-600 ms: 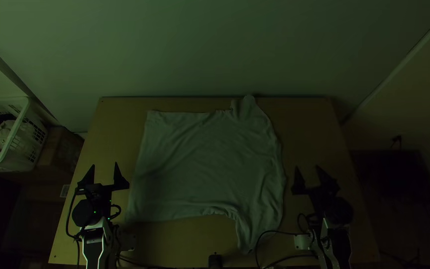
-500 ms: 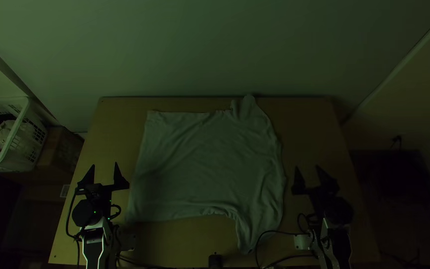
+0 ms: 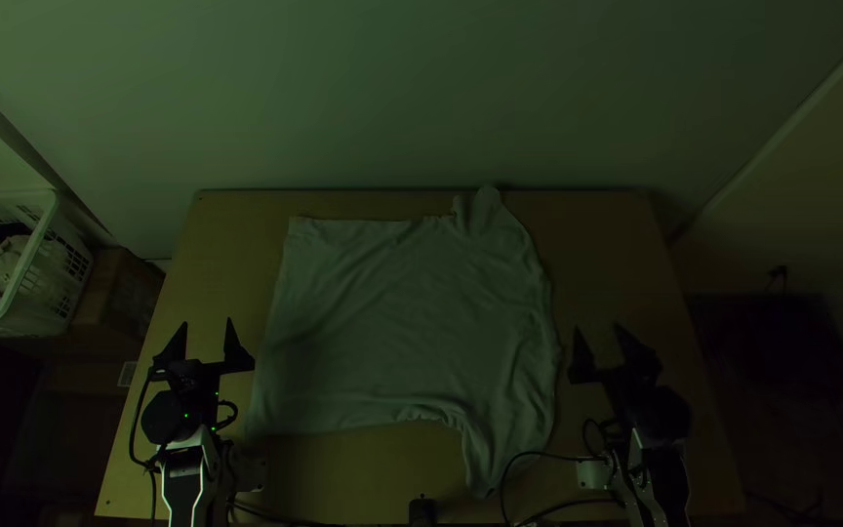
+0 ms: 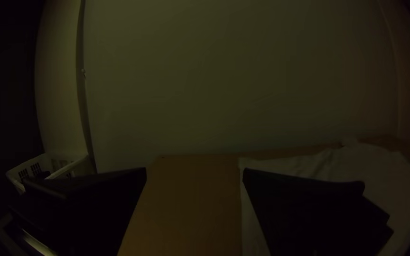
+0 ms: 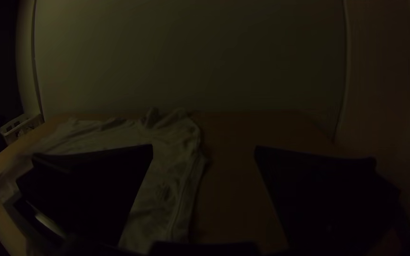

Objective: Fold the t-shirt

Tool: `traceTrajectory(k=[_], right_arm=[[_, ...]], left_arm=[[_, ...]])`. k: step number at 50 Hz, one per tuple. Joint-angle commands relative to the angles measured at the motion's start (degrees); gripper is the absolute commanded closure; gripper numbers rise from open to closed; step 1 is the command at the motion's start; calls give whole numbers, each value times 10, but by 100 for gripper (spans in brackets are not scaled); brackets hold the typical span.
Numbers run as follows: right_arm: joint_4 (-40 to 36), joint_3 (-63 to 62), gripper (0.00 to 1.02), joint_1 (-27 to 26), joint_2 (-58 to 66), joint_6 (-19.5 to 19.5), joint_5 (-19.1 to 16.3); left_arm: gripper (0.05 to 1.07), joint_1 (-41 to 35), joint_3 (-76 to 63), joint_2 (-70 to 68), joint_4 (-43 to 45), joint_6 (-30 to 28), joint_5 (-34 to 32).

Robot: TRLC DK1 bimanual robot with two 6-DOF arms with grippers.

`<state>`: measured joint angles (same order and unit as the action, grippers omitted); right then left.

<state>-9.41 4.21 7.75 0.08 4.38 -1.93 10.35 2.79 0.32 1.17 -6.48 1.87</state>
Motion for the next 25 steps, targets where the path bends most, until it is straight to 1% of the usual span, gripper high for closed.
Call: traceTrajectory(k=[1, 7, 16, 20, 25], right_arm=[[0, -8, 4, 5, -3, 12, 3], [5, -8, 4, -15, -3, 12, 3], [11, 28, 4, -26, -3, 12, 3], [16, 54, 4, -25, -3, 10, 3], [44, 84, 4, -22, -2, 0, 3]], left_arm=[[9, -1, -26, -4, -12, 3, -6], [9, 8, -27, -5, 7, 23, 6], [9, 8, -1, -4, 23, 16, 6], [9, 8, 14, -3, 39, 0, 5], [9, 6, 55, 0, 53, -2, 3]])
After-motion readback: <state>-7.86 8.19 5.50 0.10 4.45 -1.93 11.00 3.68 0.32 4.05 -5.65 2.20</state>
